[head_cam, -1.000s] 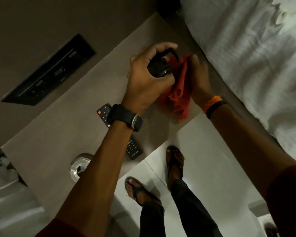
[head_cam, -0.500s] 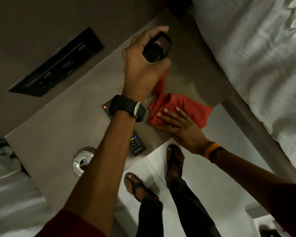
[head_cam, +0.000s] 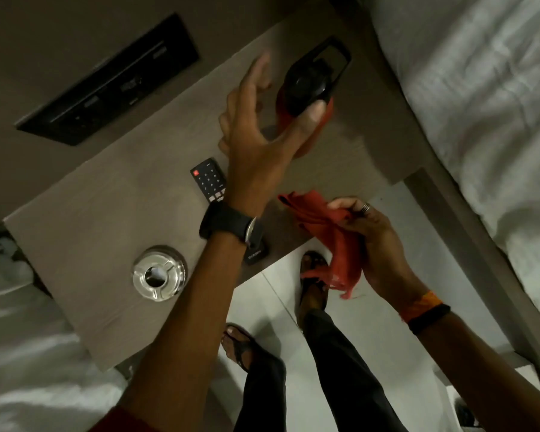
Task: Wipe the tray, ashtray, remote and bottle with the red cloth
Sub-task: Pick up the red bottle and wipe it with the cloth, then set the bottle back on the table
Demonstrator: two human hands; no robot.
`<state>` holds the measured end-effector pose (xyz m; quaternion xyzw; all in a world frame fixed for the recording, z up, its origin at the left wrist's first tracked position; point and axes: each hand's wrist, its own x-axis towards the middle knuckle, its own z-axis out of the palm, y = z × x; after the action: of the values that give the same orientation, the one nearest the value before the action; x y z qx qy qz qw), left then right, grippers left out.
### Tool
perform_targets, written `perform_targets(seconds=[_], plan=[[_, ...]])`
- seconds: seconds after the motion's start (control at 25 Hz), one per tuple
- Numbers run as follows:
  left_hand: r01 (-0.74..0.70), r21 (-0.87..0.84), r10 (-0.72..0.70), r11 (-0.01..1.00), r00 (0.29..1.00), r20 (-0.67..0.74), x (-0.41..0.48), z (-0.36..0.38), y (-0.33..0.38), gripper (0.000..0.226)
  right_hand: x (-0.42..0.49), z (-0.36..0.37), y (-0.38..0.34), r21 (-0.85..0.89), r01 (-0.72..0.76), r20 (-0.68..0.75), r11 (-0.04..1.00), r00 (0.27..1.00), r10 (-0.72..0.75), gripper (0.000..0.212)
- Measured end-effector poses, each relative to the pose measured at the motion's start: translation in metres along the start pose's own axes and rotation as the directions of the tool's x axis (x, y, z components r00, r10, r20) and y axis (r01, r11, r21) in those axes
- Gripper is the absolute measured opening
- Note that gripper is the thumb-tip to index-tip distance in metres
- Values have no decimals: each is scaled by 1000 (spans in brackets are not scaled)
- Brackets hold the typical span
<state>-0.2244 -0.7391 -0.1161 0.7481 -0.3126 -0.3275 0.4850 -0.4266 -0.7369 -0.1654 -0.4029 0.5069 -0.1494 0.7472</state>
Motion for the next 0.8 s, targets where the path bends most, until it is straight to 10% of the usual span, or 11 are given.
perform_targets(seconds=[0.12, 0.24, 0.4, 0.56, 0.68, 0.8], plan=[[268, -204, -276, 941, 961, -8, -56, -28, -36, 61, -19, 27, -19, 455, -216, 195, 864, 971, 140, 33], [487, -466, -491, 739, 862, 124, -120, -59, -66, 62, -49, 76, -24, 537, -198, 200, 820, 974, 104, 31], [359, -485, -462, 798, 880, -109, -186, -119, -65, 61, -92, 152, -21, 521, -29, 113, 853, 993, -35, 44], [178, -584, -455, 792, 809, -372, -255, -229, -49, 40, -160, 254, 2, 368, 74, 241, 927, 955, -171, 25], [37, -787, -405, 616, 872, -276, -314, -325, -32, 32, -229, 366, 25, 53, 273, 518, 960, 815, -261, 61], [-4, -822, -376, 570, 888, -265, -370, -414, -37, 42, -288, 466, 58, -283, 603, 743, 746, 629, -227, 54]])
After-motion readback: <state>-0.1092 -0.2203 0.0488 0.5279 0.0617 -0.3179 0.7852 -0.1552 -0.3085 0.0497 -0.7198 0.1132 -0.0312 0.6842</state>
